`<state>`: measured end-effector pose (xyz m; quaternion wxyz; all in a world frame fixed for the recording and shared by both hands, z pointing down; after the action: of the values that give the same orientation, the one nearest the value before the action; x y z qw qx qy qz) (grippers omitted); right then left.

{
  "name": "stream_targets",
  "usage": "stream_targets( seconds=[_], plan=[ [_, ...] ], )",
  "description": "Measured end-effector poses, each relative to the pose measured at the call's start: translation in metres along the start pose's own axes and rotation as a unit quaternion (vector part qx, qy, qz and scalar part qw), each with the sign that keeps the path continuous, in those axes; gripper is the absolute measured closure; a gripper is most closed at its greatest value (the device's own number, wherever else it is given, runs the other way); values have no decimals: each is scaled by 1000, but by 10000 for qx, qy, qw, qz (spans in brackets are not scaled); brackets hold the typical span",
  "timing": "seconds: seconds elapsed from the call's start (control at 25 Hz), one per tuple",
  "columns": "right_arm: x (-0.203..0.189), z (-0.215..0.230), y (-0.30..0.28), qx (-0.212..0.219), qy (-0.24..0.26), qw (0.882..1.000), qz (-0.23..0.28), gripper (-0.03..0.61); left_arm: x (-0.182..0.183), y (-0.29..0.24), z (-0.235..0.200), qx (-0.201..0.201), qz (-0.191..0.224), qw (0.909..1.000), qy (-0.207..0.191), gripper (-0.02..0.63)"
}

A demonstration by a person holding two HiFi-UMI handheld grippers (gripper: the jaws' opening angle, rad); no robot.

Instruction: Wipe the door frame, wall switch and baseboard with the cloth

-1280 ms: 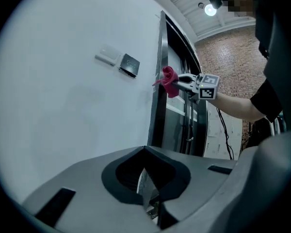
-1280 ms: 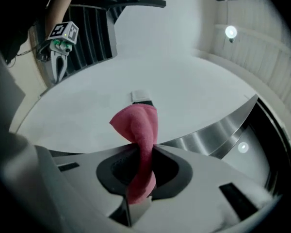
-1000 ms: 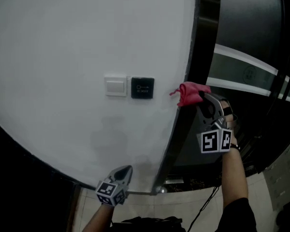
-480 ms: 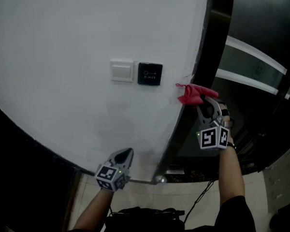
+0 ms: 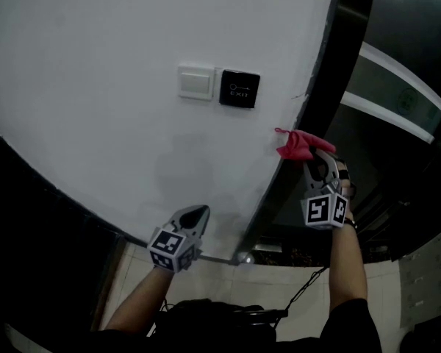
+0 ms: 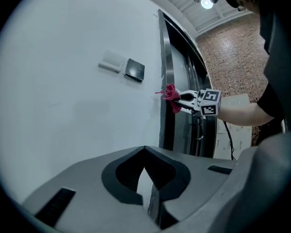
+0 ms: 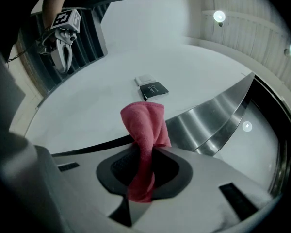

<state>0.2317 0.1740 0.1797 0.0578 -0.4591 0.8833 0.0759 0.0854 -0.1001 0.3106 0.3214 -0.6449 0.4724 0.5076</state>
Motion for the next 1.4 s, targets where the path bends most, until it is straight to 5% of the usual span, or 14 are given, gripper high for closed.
stream_targets(
  seconds=[0.52, 1.4],
  plan=[
    [-8, -54, 5, 485, -232, 9985, -123, 518, -14, -3, 4, 10, -136, 9997, 181, 611],
    [-17, -149, 3, 1927, -320, 9804, -270, 517, -38, -15, 5, -14, -478, 9981, 391, 611]
  ],
)
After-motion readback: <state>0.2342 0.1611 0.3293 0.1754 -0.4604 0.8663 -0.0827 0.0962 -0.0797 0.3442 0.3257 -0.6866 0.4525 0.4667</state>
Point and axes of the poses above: the fingertips, and each gripper's own axes: y backward along the fingers, z to its right, x out of its top, the point moved 9 cm from there along y, backward along the fingers, and after that the axes turned 11 degrees about y, right-handed, at the moved point
